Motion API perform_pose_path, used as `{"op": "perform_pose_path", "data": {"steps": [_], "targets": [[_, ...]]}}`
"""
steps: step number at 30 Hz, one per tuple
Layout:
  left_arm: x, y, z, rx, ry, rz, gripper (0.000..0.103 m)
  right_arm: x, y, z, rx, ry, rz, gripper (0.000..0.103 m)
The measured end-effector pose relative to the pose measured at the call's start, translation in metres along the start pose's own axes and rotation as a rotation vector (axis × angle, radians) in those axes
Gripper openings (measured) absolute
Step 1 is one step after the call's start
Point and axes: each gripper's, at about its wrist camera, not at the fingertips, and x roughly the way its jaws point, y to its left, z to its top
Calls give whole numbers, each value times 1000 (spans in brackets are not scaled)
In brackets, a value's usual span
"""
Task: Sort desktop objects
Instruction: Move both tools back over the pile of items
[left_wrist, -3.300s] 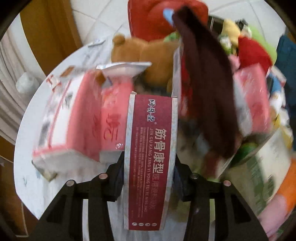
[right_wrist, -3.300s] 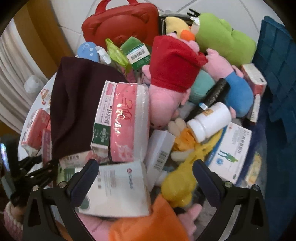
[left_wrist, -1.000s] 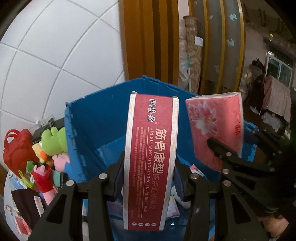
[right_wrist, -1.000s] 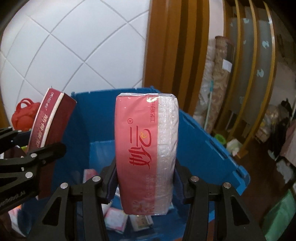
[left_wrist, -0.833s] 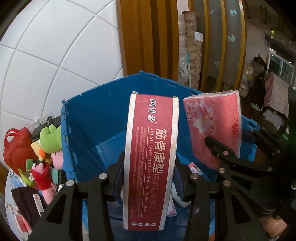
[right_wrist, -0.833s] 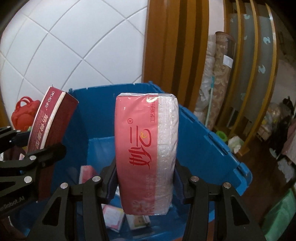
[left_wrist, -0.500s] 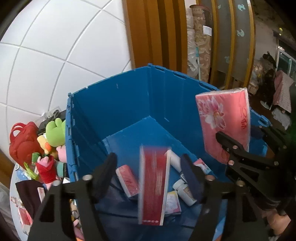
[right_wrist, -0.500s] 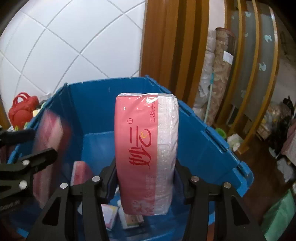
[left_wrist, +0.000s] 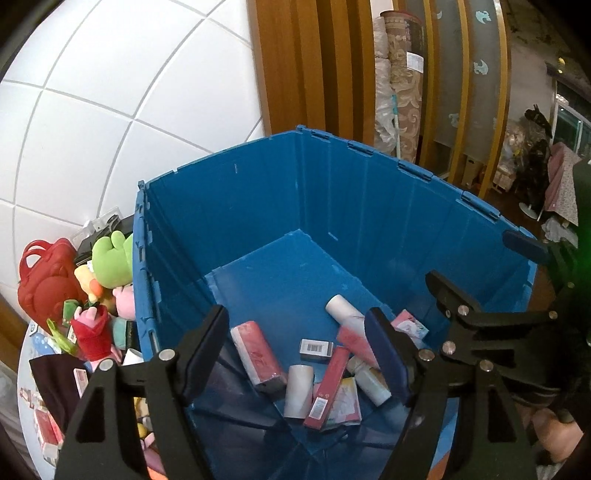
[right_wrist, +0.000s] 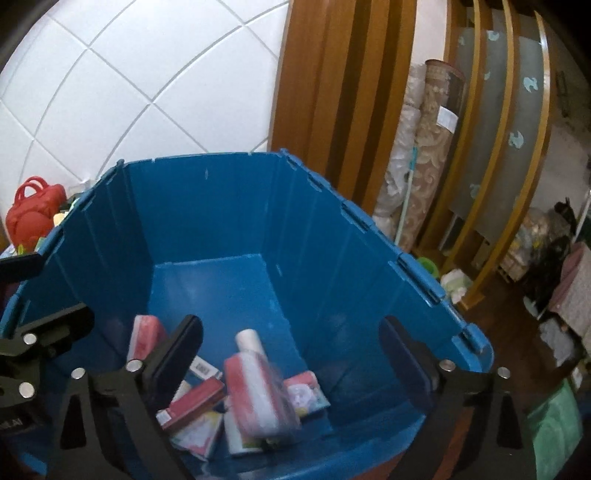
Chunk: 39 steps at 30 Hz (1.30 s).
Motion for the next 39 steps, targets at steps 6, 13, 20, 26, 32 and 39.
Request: {"op": "perform_pose_path", "data": {"steps": [6, 13, 20, 26, 32, 39], "targets": [[-6, 1, -1, -4, -13, -1, 76, -2, 4, -3, -14, 22, 0, 103], [-23, 18, -6, -36, -60, -7, 76, -17, 12, -4, -18, 11, 2, 103], [-39, 45, -10, -83, -109, 2, 76, -36, 35, 2, -35, -23, 22, 103], [-55, 71, -19, -119, -150, 27, 76, -48, 54, 6, -43, -46, 55, 103], [-70, 105, -35, -162, -186, 63, 76, -61, 82, 9, -56, -77, 115, 103], [-88, 175, -74, -222, -182, 144, 76, -83, 141, 15, -101, -134, 222, 103]]}}
